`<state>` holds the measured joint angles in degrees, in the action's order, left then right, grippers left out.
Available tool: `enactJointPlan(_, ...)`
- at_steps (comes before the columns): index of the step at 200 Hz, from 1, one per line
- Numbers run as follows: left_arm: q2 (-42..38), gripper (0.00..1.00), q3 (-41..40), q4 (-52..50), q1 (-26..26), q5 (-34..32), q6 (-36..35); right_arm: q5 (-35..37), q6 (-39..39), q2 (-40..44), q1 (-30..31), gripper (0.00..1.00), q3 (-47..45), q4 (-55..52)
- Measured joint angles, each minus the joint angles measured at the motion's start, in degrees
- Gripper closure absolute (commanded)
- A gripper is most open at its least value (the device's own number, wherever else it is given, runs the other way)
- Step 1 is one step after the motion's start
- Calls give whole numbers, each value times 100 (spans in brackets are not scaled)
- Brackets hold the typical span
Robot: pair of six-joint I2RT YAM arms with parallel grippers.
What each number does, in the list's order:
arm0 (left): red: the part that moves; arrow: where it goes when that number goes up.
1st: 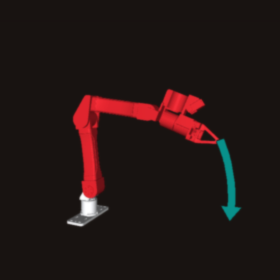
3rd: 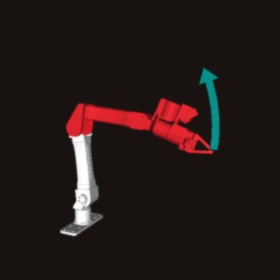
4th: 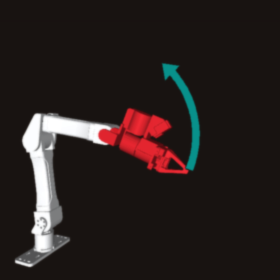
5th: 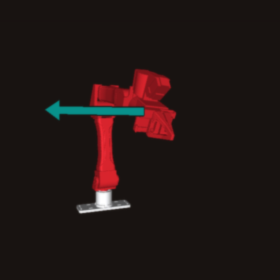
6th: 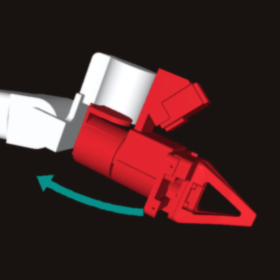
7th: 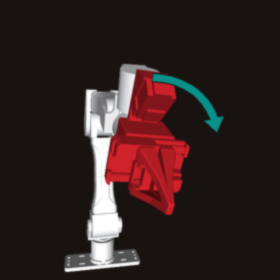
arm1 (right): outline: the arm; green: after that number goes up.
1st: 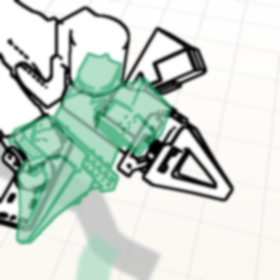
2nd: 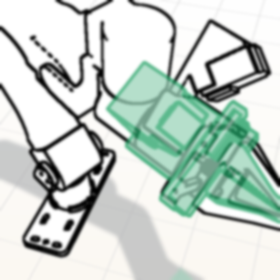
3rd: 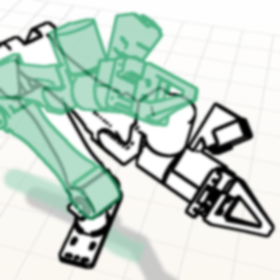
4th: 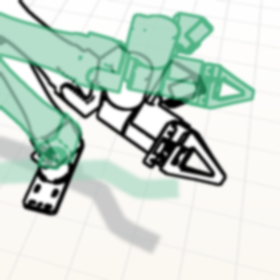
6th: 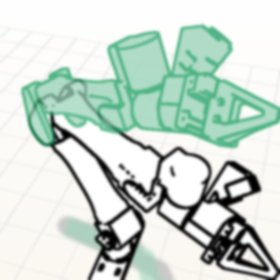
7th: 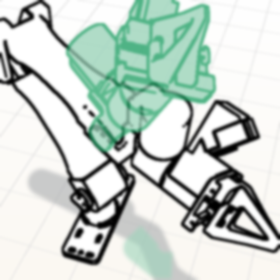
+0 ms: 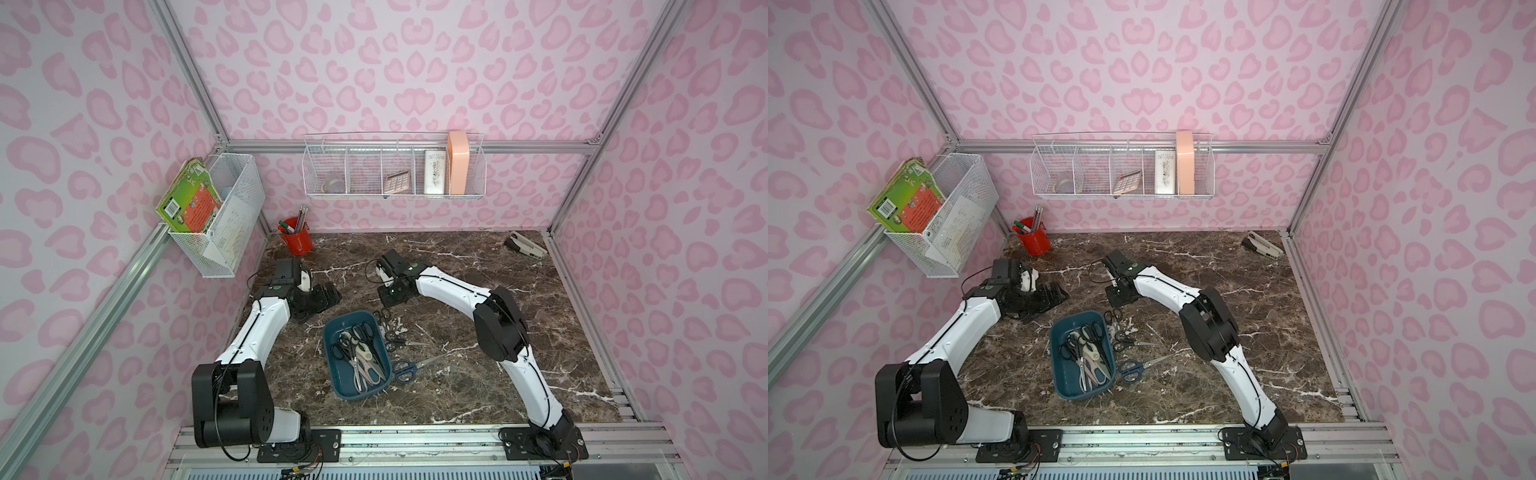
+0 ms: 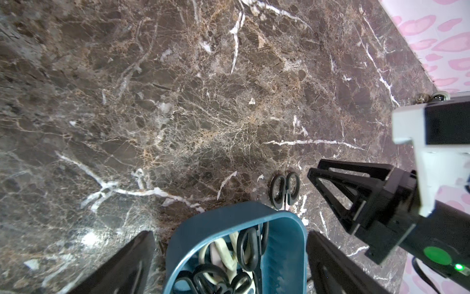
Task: Put the scissors into the storage box
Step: Pick up the scissors from the center of the board.
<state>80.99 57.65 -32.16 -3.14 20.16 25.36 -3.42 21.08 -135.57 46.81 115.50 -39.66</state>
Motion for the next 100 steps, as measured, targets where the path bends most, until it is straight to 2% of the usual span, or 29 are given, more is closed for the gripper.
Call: enactJointPlan(100, -13, 2, 4, 39, -2, 4, 0, 407, -129, -160, 168, 69, 17, -501)
